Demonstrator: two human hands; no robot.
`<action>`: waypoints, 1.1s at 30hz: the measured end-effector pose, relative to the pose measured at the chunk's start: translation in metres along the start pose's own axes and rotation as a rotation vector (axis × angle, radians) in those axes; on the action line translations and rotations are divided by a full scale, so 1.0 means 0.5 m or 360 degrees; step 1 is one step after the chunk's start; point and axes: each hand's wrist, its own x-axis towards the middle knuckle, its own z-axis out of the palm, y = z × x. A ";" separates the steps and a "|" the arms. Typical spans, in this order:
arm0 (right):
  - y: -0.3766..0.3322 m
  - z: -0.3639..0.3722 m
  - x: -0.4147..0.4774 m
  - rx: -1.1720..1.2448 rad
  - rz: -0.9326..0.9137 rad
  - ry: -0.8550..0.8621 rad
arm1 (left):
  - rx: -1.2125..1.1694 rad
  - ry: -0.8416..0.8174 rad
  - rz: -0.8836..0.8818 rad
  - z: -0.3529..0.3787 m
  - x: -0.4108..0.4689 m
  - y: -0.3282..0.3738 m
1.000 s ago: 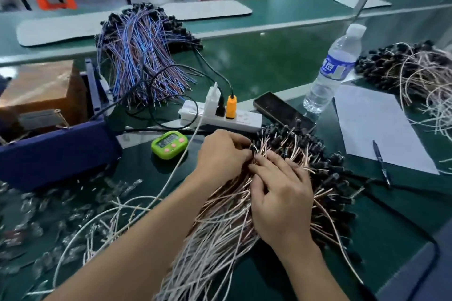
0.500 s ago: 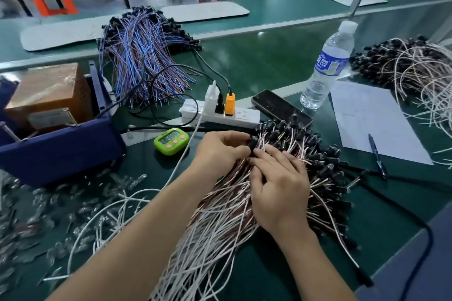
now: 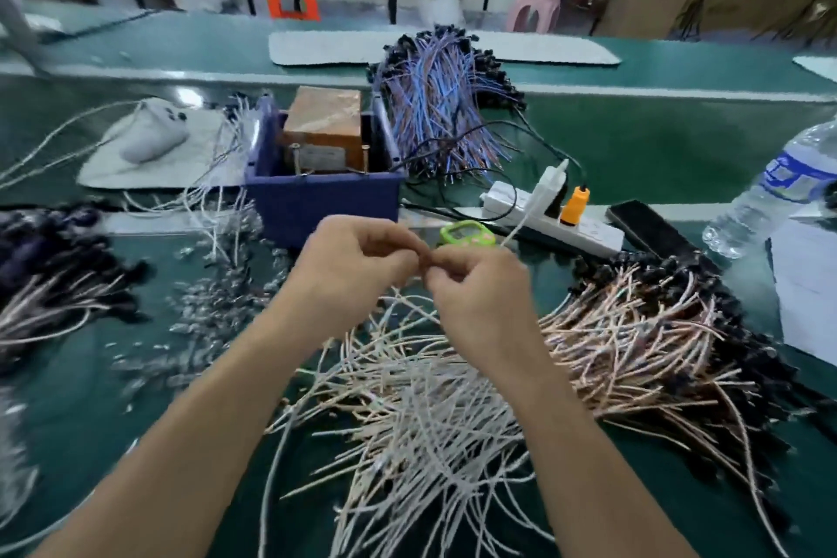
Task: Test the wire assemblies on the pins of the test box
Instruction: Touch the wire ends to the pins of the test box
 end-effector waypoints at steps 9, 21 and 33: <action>-0.174 0.237 0.068 -0.0196 -0.0292 -0.0867 | 0.0753 0.0693 -0.0300 -0.260 -0.138 -0.091; -0.314 0.439 0.101 -0.0660 -0.0647 -0.1151 | 0.1220 0.1140 -0.0744 -0.448 -0.247 -0.176; -0.316 0.522 0.116 -0.1296 -0.1005 -0.1162 | 0.1029 0.1180 -0.0478 -0.432 -0.247 -0.248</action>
